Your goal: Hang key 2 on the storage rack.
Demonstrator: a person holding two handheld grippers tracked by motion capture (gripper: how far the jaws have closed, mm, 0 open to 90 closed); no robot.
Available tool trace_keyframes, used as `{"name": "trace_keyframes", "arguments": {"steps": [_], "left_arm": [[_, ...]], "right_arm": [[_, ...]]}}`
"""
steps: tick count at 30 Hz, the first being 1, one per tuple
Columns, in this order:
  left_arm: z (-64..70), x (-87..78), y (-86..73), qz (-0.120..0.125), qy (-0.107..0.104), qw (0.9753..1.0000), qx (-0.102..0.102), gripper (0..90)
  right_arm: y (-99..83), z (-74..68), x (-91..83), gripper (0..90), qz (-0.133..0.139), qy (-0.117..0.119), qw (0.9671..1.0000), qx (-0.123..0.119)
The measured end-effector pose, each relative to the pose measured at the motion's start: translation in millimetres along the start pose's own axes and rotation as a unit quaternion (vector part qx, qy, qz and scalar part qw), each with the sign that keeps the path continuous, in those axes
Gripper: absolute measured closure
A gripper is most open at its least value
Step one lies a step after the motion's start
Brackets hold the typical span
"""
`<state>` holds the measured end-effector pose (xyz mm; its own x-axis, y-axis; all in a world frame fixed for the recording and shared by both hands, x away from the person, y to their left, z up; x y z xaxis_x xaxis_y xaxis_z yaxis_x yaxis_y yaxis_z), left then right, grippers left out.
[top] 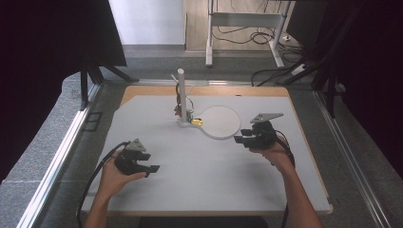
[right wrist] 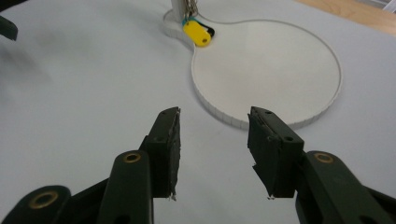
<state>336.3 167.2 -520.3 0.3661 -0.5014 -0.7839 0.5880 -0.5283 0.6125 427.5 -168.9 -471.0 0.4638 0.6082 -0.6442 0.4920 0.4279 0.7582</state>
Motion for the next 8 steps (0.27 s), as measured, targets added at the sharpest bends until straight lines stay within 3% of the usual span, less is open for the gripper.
{"name": "trace_keyframes", "arguments": {"steps": [8], "left_arm": [[-0.2,0.4,-0.1,-0.002,-0.001,1.0000,0.002,37.3]], "right_arm": [[-6.6,-1.7,0.4,50.9,0.000,-0.007,1.0000,-0.002]]}}
Point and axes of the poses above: each handheld gripper's, and its own axes: x roughly forward along the jaws, y roughly out of its top, z roughly to its right, the point moved 9 cm from there along x, roughly forward along the jaws, and after that the axes turned 1 degree about y, right-handed, at the moved point
